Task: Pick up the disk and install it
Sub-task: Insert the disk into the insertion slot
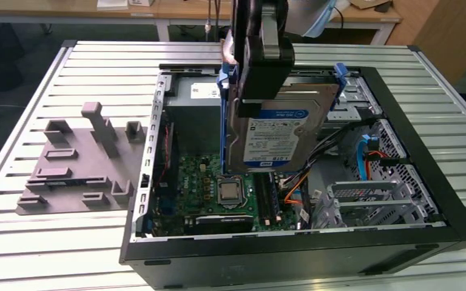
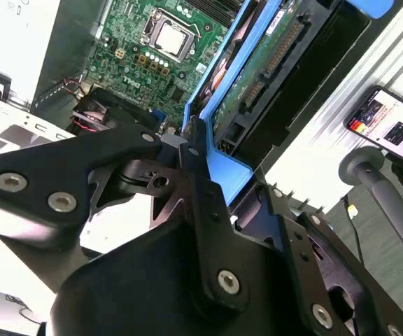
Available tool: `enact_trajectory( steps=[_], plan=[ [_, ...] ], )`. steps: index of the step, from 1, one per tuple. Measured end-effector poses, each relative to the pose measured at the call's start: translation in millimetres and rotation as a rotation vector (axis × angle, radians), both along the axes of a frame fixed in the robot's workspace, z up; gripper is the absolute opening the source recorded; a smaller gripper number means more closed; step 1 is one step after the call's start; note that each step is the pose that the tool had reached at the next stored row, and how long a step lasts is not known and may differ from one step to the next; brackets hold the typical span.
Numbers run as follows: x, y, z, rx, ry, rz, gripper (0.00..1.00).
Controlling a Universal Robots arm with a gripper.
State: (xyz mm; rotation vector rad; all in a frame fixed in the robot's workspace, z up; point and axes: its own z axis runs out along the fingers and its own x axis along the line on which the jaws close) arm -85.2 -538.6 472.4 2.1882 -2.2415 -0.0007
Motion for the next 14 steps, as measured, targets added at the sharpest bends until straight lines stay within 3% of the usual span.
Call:
enact_trajectory(
  steps=[1, 2, 14],
  plan=[
    [-1.4, 0.0, 0.0, 0.0001, 0.0, 0.0, 0.36],
    [-10.5, 0.0, 0.0, 0.0, 0.0, 0.0, 0.36],
    [-10.0, 0.0, 0.0, 0.0, 0.0, 0.0, 0.36]
  ],
)
